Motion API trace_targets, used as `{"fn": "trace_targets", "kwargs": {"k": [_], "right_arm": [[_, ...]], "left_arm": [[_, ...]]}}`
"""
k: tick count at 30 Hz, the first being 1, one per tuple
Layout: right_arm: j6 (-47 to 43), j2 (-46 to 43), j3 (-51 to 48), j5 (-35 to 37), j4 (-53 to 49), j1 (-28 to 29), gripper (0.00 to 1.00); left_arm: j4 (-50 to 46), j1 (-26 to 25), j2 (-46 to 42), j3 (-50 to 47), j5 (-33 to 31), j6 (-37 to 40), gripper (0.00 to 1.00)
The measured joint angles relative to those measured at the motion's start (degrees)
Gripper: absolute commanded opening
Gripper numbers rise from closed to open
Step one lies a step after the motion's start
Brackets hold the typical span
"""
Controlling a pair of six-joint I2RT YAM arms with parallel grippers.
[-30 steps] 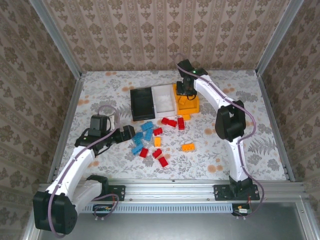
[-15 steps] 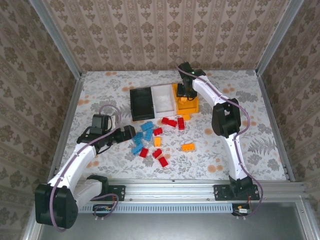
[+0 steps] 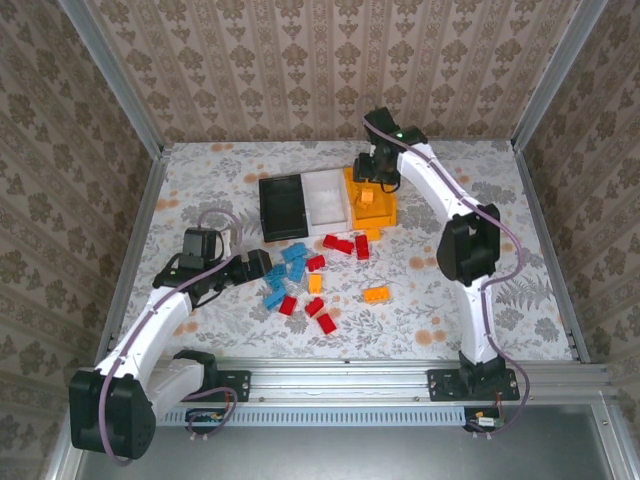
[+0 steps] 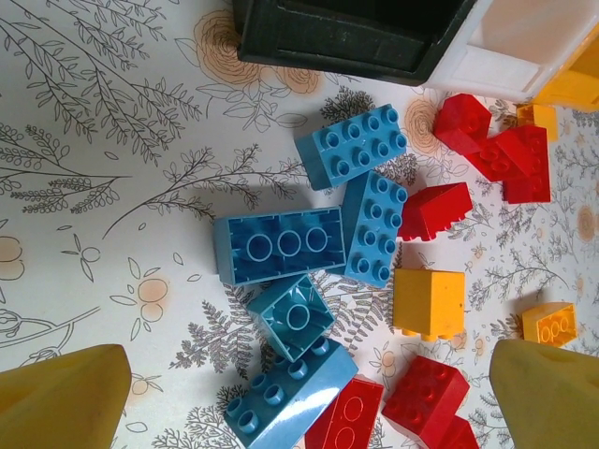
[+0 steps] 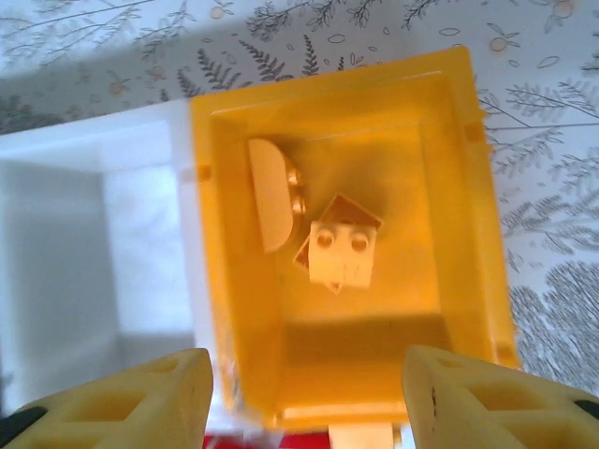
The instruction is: Sort the legos into containers by color
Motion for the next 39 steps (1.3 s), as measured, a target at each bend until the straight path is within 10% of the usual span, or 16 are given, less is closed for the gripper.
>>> {"fn": "trace_targets", "kwargs": {"k": [15,39], "right_arm": [[-1.0,-15.1,-32.5,0.2,1.1,8.2,0.55],[-0.7,-6.4,-33.8,-0.5,7.9,9.6,0.49]], "left_arm": [[3.3,0.0,1.3,-0.5,2.0,-0.8,1.00],[1.3,0.0,-1.8,-1.1,2.1,-1.2,1.00]]}}
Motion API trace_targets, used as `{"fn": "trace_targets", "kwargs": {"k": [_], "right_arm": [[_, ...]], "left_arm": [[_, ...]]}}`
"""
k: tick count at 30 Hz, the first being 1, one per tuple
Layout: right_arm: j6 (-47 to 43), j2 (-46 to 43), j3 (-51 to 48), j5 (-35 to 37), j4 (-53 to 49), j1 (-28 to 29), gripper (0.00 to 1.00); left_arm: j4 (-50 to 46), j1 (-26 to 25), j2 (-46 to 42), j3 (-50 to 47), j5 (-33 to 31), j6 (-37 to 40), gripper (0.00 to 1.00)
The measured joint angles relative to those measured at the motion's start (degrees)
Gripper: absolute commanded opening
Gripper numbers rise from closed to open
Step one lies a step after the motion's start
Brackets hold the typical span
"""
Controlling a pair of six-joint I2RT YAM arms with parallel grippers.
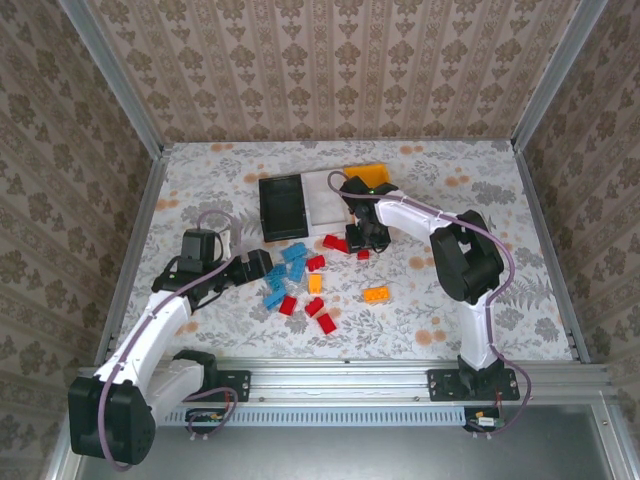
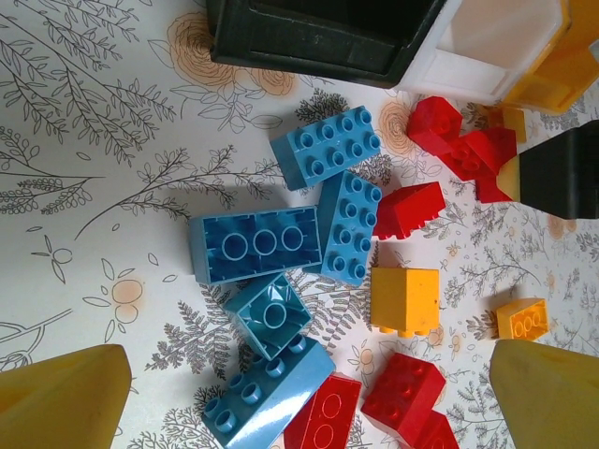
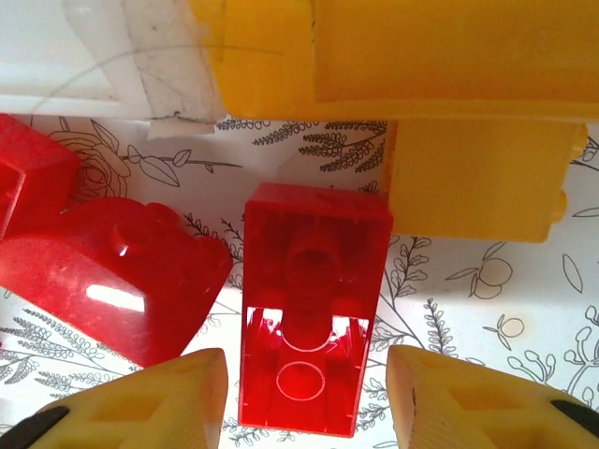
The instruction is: Sort the legos into containers by color
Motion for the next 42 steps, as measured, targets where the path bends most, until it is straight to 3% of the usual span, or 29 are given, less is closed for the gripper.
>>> {"fn": "trace_targets", "kwargs": {"k": [12,18,23,29,33,37,42], "right_arm": [[0.2,0.2,-2.7,-0.2,2.3,-0.9,0.47],[0.6,0.2,-3.9,-0.2,3.1,-1.1,0.34],[1.4,-1.2,-5.9,-0.3,5.0,-1.1,0.30],[3.0,-7.5,-13.8,-2.4,5.9,-1.1,0.28],[4.6,-16.2,-18.0,-4.2,4.9,-1.1,0.28],[5.7,-23.9,-16.6,-5.6,4.1,-1.1,0.28],[6.2,-24.9,-7.1,-6.9,2.8,-1.0,0.28]], "left_arm": [[-0.1,0.4,0.0,0.0,-0.2,0.0,1.00],[-0.1,0.4,0.0,0.0,-0.2,0.0,1.00],[0.0,0.4,0.2,0.0,-0.2,0.0,1.00],[0.2,0.4,0.8,0.0,-0.2,0.0,1.00],[0.9,0.4,0.9,-0.1,-0.2,-0.3,1.00],[2.8,0.4,2.1,-0.2,0.2,-1.3,1.00],[4.0,0.3,2.7,-0.5,0.8,-2.3,1.00]]}}
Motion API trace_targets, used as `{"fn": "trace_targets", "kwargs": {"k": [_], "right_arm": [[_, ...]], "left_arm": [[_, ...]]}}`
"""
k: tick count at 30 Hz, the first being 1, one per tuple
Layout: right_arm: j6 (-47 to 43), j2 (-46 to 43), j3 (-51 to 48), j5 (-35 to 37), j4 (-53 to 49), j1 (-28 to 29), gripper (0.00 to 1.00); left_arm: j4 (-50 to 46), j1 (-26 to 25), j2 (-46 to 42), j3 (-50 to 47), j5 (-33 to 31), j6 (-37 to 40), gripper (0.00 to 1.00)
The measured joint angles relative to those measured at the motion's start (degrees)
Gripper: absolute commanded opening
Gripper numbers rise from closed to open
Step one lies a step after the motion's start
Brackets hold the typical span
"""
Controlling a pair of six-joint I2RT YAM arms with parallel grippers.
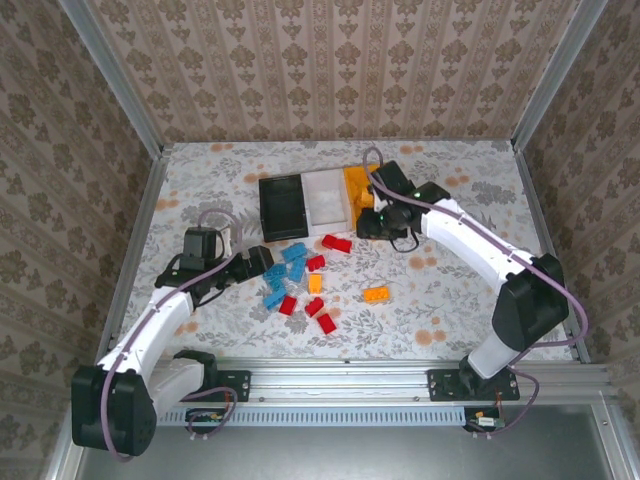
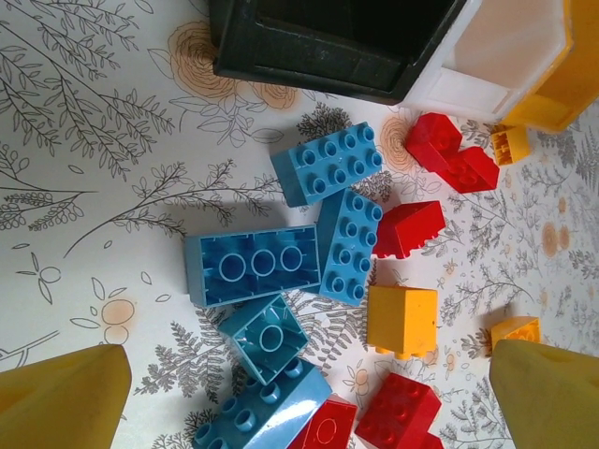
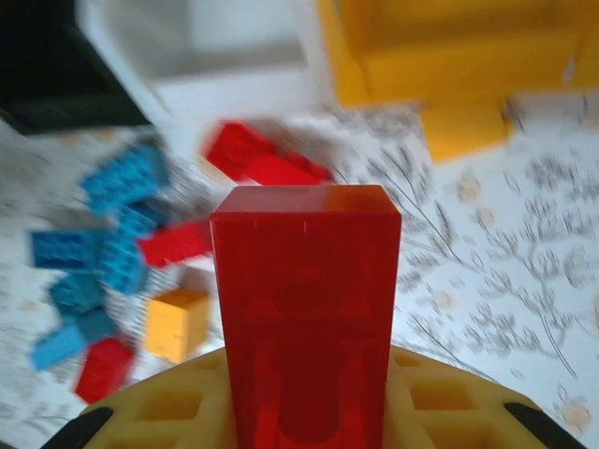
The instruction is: Sort the legos into containers by color
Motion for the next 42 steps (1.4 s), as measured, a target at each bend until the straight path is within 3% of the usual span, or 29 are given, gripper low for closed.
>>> {"fn": "trace_targets", "kwargs": {"k": [5,13,18,26,33,42], "right_arm": [[-0.2,8.4,15.7,-1.1,-1.6,0.6,0.28],[-1.6,33.5,42.5,-1.8,-7.6,2.5,0.27],[-2.4,45.0,52.7,-0.3,-13.2,2.9,0.27],[-2.6,49.3,52.9,0.1,-16.0,3.0,0.32],[-2.8,49.3,52.8,0.3,-16.0,3.0,0.50],[-2.8,49.3,52.8,1.0,-15.9,2.9,0.57]], "left_arm": [[-0.5,0.0,-1.9,-1.1,0.2,-0.1,1.00],[-4.9,0.6,-8.0,-1.8,-0.1,0.5,1.00],[-5.8,1.7,-8.1,-1.8,-0.1,1.0,1.00],[-5.5,3.1,-4.0,-1.8,0.2,2.1,1.00],[-2.9,3.1,2.1,-1.6,1.3,2.4,1.00],[-0.3,3.2,5.6,-0.8,2.1,2.5,1.00]]}}
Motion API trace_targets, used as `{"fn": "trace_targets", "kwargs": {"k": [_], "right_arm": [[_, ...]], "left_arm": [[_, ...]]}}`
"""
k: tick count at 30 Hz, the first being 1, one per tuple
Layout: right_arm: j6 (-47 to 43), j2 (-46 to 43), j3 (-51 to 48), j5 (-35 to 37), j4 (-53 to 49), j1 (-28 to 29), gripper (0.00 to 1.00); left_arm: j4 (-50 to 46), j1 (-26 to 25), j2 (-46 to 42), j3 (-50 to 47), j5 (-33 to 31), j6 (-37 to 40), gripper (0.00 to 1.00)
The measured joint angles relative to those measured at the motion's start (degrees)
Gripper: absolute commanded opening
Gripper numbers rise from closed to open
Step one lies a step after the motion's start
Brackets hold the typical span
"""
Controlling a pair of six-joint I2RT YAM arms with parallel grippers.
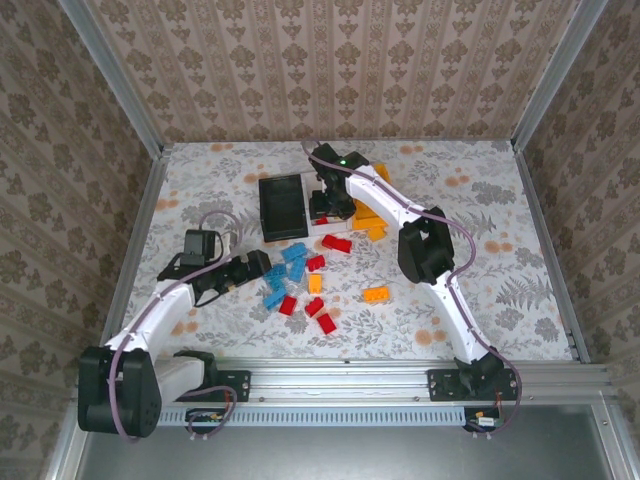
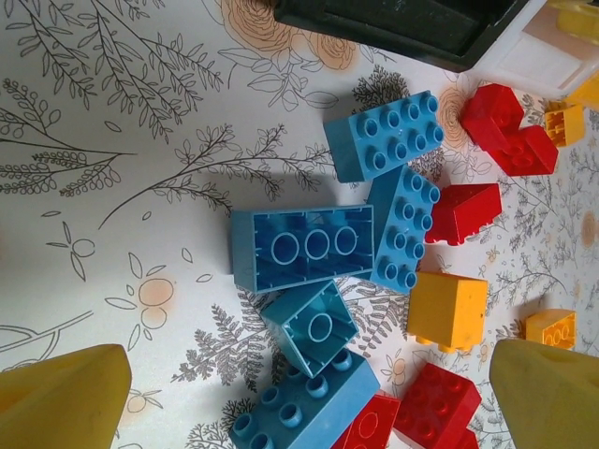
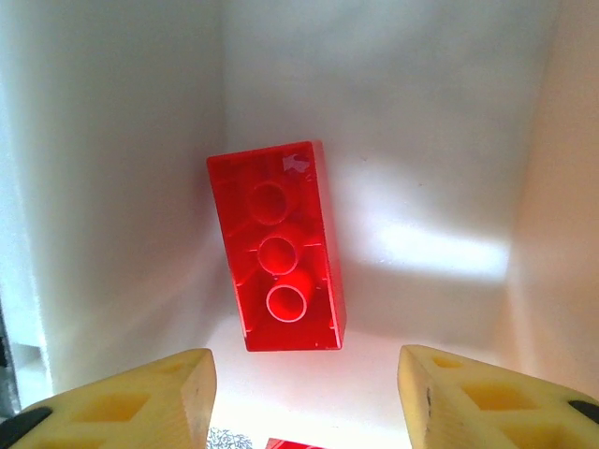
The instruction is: Sort the legos into containers by color
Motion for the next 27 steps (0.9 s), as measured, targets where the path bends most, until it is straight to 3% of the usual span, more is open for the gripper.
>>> {"fn": "trace_targets", "kwargs": {"k": [16,27], "right_arm": [[0.1,-3.9,-2.6,-0.3,0.6,0.1,0.62],[1.0,-27.2,-24.9,0.0,6.6,1.0,0.64]], "left_arm": [[1.5,0.3,0.9,0.3,0.7,-0.2,1.00],[1.7,-0.2,-0.1,0.3,1.1,-0.7,1.00]]}}
